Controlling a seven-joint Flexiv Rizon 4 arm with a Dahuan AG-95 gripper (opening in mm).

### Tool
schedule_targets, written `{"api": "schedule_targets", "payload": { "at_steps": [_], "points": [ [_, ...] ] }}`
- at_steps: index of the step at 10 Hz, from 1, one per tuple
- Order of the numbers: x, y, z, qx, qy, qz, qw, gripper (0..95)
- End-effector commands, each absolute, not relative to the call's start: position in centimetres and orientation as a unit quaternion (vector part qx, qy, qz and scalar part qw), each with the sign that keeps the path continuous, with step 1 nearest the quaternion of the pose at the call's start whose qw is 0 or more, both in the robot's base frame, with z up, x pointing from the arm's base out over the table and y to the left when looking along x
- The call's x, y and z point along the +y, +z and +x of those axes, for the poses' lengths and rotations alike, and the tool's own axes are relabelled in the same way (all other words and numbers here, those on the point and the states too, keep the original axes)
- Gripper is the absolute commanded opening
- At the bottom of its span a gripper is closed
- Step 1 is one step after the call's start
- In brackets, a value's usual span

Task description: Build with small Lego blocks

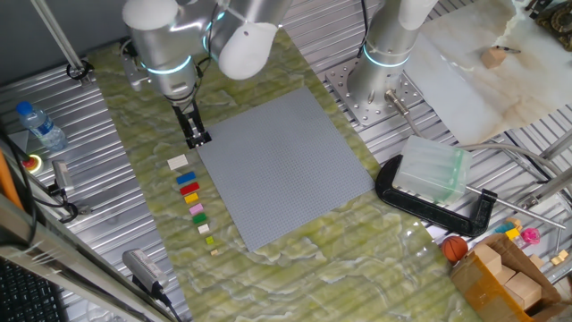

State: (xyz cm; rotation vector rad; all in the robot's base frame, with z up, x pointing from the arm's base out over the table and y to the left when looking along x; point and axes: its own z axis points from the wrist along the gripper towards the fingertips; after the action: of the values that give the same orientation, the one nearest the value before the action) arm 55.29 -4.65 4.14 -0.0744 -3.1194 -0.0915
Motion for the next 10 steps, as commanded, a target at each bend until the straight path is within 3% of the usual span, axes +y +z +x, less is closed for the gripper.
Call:
{"api": "schedule_targets", "payload": {
  "at_steps": [1,7,10],
  "points": [
    [-4.72,4.06,55.29,-0.999,-0.027,-0.022,0.01,0.0],
    [-4.82,3.88,55.25,-1.0,-0.02,-0.014,0.01,0.0],
    [-4.82,3.88,55.25,-1.0,-0.009,-0.008,-0.015,0.0]
  ]
}}
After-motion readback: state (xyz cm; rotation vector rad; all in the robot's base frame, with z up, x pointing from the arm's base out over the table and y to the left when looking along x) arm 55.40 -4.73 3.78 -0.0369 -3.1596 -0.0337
